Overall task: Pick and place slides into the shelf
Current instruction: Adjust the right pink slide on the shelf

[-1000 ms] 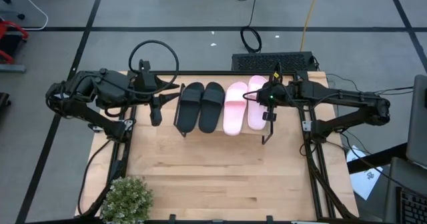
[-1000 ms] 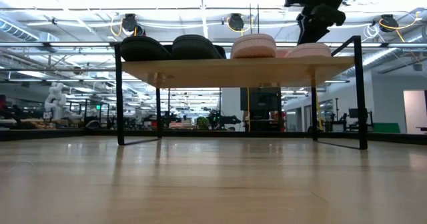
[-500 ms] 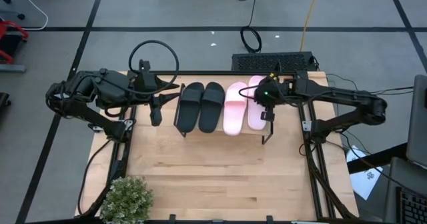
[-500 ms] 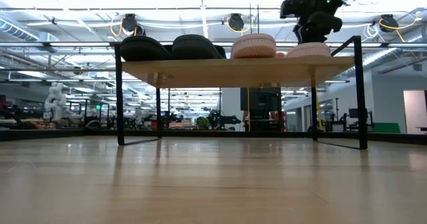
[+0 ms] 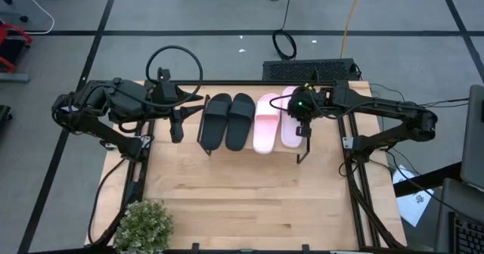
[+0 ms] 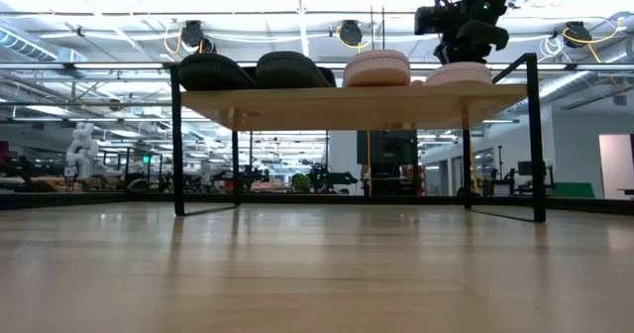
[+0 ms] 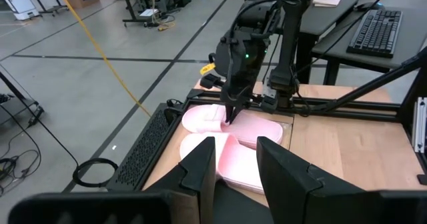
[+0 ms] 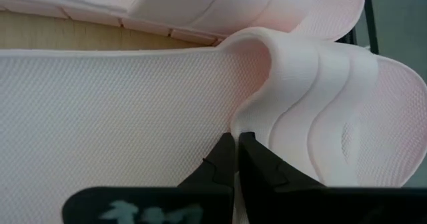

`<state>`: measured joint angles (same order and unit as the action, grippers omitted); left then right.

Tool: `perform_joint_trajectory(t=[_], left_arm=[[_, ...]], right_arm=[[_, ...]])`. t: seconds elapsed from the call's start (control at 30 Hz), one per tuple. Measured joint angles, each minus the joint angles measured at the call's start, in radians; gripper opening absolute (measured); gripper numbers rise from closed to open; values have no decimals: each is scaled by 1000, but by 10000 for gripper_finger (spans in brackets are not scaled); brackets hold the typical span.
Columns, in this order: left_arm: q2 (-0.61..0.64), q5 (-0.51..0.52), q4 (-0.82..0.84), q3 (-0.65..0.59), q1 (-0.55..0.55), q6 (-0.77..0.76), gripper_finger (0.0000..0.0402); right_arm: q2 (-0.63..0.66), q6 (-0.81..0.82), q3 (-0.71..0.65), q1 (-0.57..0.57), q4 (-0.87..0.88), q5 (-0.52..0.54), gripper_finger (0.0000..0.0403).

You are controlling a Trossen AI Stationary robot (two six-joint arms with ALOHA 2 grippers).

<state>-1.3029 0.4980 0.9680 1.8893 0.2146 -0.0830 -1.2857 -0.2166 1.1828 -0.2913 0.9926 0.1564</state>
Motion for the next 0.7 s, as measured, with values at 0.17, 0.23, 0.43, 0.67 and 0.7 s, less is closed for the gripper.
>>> perform_joint_trajectory(t=[0.17,0.23,0.43,0.67,0.7], left_arm=[[0,0,0,0,0,0,113],[0,0,0,0,0,0,113],[0,0,0,0,0,0,113],[0,0,0,0,0,0,113],[0,0,0,0,0,2,113]], right_arm=[[1,-1,0,0,32,-59,0],[1,-1,0,0,38,-84,0],[1,-2,-1,-4,36,-73,0],[35,-6,-6,-2,-42,11,24],[43,-5,-6,-2,-53,21,30]])
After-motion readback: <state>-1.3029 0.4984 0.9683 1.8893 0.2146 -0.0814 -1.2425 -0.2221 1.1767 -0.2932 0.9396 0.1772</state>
